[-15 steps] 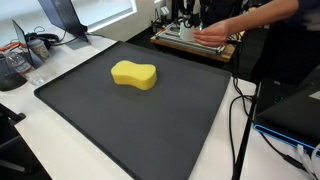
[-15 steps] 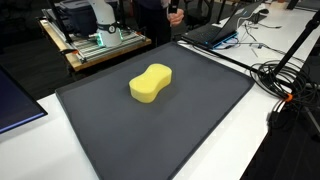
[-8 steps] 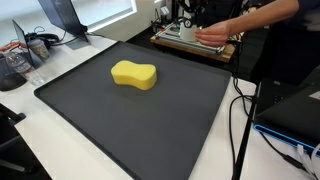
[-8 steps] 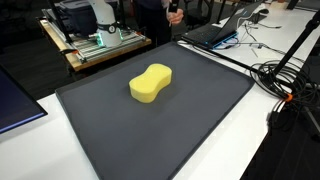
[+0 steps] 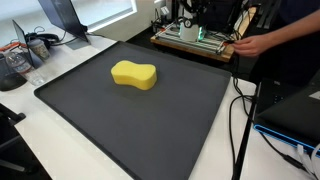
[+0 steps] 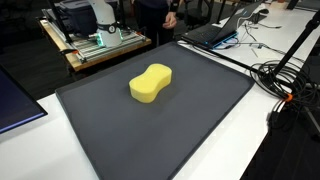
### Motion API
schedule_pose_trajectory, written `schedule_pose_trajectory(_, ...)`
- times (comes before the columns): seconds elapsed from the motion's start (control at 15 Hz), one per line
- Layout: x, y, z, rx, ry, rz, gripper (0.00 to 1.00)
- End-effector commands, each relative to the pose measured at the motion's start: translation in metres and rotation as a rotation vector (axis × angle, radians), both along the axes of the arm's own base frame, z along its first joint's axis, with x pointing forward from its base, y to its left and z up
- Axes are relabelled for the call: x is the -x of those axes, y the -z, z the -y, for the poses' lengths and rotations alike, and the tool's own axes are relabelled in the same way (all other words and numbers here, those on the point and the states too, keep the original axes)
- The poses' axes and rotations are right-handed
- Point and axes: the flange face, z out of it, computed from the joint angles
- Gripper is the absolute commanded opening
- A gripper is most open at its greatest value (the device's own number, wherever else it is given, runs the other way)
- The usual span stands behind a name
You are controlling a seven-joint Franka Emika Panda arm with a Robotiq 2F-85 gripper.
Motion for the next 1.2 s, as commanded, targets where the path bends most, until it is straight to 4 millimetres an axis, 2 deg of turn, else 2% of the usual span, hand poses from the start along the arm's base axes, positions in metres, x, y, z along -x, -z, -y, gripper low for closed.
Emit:
schedule_pose_trajectory(0.0,-0.011,-0.007,-0.015,0.029,0.018,0.028,0.03)
schedule_pose_trajectory(0.13,-0.044,-0.014,-0.014,0.054,0.053,0.061,0.03)
schedule_pose_trajectory(0.27,-0.065,-0.024,-0.011,0.076,0.095,0.103,0.03)
schedule_pose_trajectory(0.33,-0.058,-0.042,0.036,0.106,0.127,0.107,0.03)
schedule_pose_trajectory(0.47,-0.067,-0.054,0.059,0.135,0.203,0.128,0.03)
schedule_pose_trajectory(0.67,-0.058,-0.065,0.102,0.157,0.395,0.101,0.03)
schedule_pose_trajectory(0.73,-0.07,-0.053,0.09,0.13,0.31,0.111,0.13)
schedule_pose_trajectory(0.87,-0.066,-0.061,0.105,0.136,0.368,0.103,0.13)
schedule_pose_trajectory(1.13,-0.064,-0.062,0.102,0.138,0.386,0.103,0.13)
